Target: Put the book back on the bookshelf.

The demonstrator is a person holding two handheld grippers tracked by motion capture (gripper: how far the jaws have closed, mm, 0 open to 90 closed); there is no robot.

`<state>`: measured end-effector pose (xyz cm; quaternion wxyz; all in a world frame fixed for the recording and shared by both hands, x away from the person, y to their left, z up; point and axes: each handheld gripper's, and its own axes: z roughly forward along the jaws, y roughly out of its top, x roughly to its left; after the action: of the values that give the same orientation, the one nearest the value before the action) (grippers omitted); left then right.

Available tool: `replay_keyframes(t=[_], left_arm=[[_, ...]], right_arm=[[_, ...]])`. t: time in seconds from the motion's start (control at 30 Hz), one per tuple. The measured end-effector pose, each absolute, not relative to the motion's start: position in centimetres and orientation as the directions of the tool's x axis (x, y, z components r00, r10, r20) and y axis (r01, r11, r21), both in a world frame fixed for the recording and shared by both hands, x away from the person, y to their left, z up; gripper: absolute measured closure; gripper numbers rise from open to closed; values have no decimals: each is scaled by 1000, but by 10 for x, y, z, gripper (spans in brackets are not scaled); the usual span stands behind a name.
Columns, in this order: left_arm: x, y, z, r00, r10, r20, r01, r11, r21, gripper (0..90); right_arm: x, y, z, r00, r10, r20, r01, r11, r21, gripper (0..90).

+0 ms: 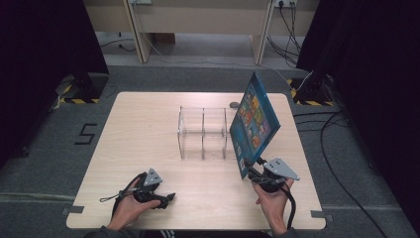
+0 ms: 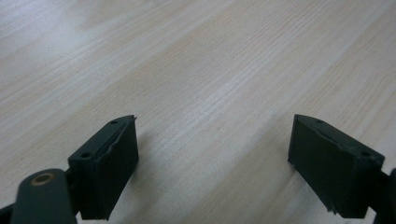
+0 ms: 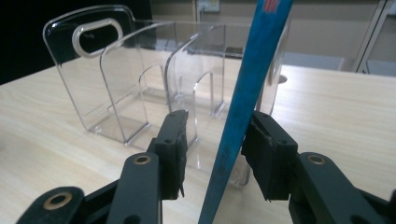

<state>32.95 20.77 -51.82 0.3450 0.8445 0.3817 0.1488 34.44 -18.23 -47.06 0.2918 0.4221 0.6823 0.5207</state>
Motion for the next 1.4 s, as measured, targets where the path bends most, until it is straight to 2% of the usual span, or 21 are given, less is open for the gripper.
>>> replay_keyframes(t=[0.13,0.47,0.67,0.87,1.4], left_arm=[[329,208,-518,665,747,-11,542,-471,696,149],[329,208,-518,665,747,-10,541,-471,697,148],[329,208,-519,666,745,-11,539,-471,698,146],[328,206,-520,669,743,-14,536,-469,702,115],[328,205,-521,673,739,-13,530,-470,705,77]], right_arm=[[343,-181,-474,-474,879,56,302,102,948,597],[341,-180,-474,-483,874,55,301,106,948,578],[338,-184,-472,-489,870,68,298,93,950,533],[333,-188,-471,-505,860,76,306,96,947,451],[319,-211,-468,-506,860,61,288,102,952,374]])
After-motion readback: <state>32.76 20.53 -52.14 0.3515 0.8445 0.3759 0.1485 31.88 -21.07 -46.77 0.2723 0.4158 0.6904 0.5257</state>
